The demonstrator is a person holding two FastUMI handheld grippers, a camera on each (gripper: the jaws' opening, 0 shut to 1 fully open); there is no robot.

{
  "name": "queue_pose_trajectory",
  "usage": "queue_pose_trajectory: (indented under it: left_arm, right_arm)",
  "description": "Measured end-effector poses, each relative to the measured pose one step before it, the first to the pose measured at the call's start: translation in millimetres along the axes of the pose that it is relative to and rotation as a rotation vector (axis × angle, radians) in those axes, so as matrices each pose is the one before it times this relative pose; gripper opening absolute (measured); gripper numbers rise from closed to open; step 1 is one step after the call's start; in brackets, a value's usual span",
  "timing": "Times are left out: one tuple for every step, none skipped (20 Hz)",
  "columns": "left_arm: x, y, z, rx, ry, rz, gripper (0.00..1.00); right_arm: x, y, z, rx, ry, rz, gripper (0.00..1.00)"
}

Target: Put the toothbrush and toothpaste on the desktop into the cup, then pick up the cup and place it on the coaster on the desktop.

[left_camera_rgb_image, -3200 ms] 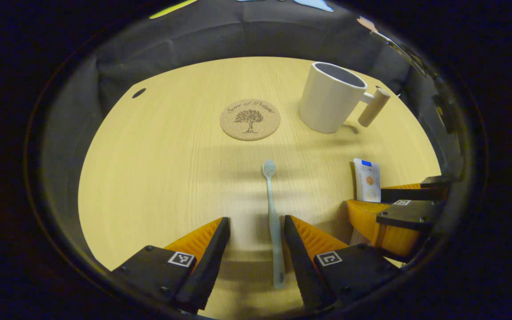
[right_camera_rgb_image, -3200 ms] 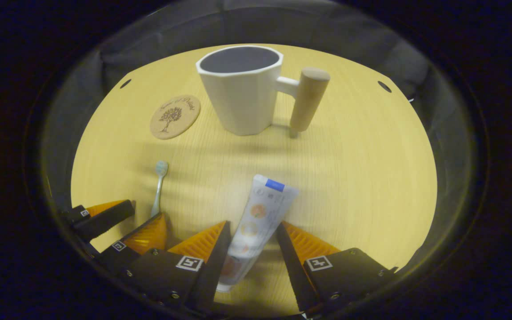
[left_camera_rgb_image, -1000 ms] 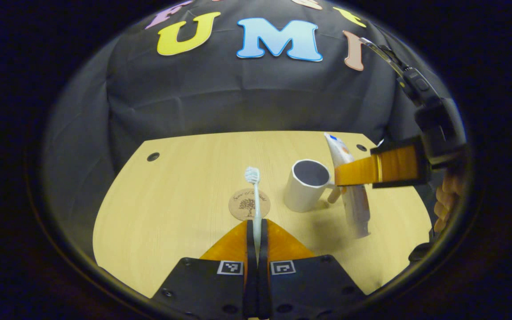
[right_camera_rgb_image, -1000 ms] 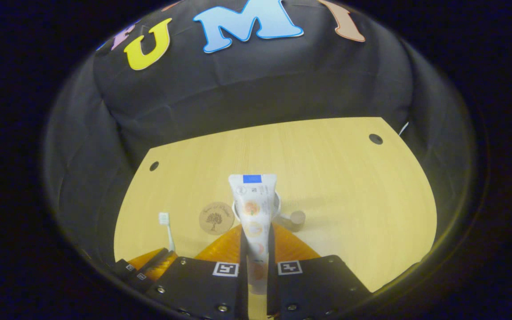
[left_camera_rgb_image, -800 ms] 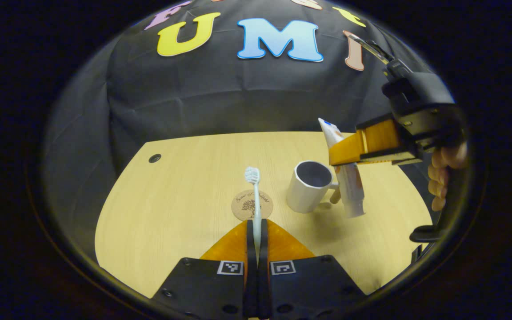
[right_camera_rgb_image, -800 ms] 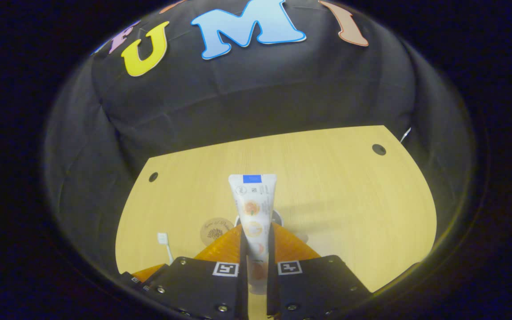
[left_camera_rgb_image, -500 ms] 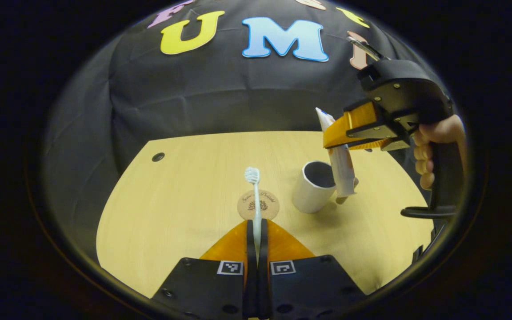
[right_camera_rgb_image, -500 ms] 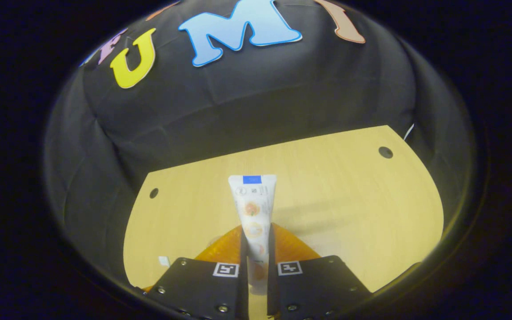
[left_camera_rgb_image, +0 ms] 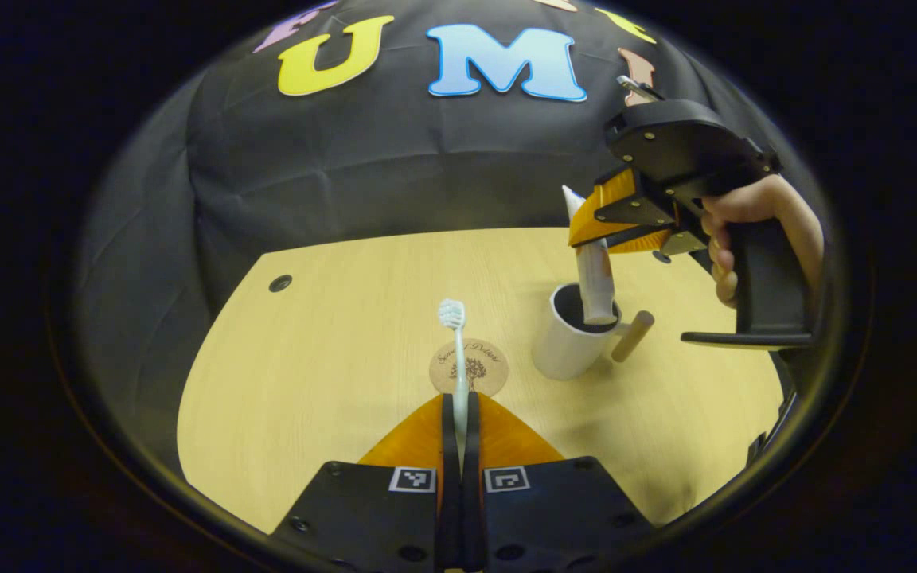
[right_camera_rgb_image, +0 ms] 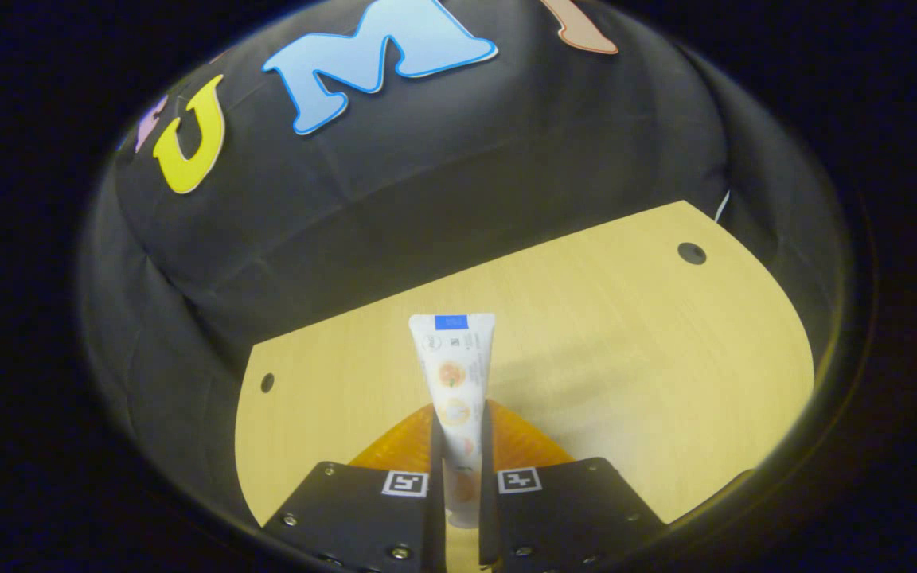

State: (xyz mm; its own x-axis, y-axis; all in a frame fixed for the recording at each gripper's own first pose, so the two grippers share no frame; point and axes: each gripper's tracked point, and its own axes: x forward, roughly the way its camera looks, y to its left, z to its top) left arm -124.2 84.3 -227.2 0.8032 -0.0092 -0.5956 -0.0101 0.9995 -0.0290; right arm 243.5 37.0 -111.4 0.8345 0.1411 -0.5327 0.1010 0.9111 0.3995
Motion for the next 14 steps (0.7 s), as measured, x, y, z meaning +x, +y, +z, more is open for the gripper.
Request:
queue_pose_trajectory:
  left_arm:
    - [-1.19, -0.01, -0.03, 0.00243, 0.00383, -0.00054, 0.08]
    - [-1.71, 0.64, -0.17, 0.00172, 0.00298, 0.00052, 0.08]
    - [-2.51, 0.13, -0.71, 0.00121, 0.0041, -0.00082, 0.08]
    - [-0.77, 0.48, -0.22, 0.0013, 0.00393, 0.00105, 0.08]
    - [-0.3, -0.07, -0.09, 0.00016, 0.00363, -0.00036, 0.08]
    - [-0.43, 0.08, 0.05, -0.00068, 0.00341, -0.00061, 0.08]
    - [-0.49, -0.89, 0.56, -0.00113, 0.00294, 0.00092, 0.08]
    - [-0.03, -1.06, 0.53, -0.00052, 0.00188, -0.00108, 0.08]
    - [1.15, -0.58, -0.18, 0.00134, 0.00197, -0.00138, 0.1]
    - [0.81, -0.63, 0.65, 0.00131, 0.00046, -0.00143, 0.1]
    - [1.66, -0.34, 0.03, 0.00168, 0.00045, -0.00168, 0.08]
    - [1.3, -0.24, 0.93, 0.00113, -0.00216, -0.00193, 0.1]
    - [0.72, -0.66, 1.19, 0.00292, -0.00217, -0.00349, 0.1]
    - [0.47, -1.03, 1.34, 0.00342, -0.00482, -0.00306, 0.08]
  right_arm:
    - [0.64, -0.55, -2.19, 0.00644, 0.00031, -0.00387, 0.17]
    - [2.45, -0.56, -0.66, 0.00112, -0.00267, -0.00526, 0.17]
    - [3.96, -0.85, 1.02, -0.003, -0.00719, -0.00522, 0.17]
    - [3.08, -1.25, 1.26, -0.00643, -0.00671, -0.0022, 0.17]
    - [3.98, -1.68, 1.78, -0.00578, -0.00195, -0.00139, 0.17]
    - [1.34, -0.03, -1.52, -0.00499, 0.00428, 0.00185, 0.17]
    - [0.98, 1.12, -3.54, -0.00993, 0.00501, 0.00423, 0.17]
    - [-1.37, 0.35, -1.37, -0.01258, 0.00062, 0.00278, 0.18]
    - [-1.13, 0.56, -0.24, -0.01385, -0.00123, 0.00078, 0.21]
    - [0.05, 0.63, -0.63, -0.011, -0.00201, 0.00337, 0.21]
    - [-2.36, 1.11, -0.63, -0.00575, -0.00176, 0.00298, 0.3]
    - [0.14, 1.83, -0.29, -0.00376, 0.00013, 0.00519, 0.27]
    - [-1.0, 1.43, -0.83, 0.00035, 0.00382, 0.00535, 0.29]
    - [-3.99, 0.57, -1.73, -0.00157, 0.00429, 0.00215, 0.3]
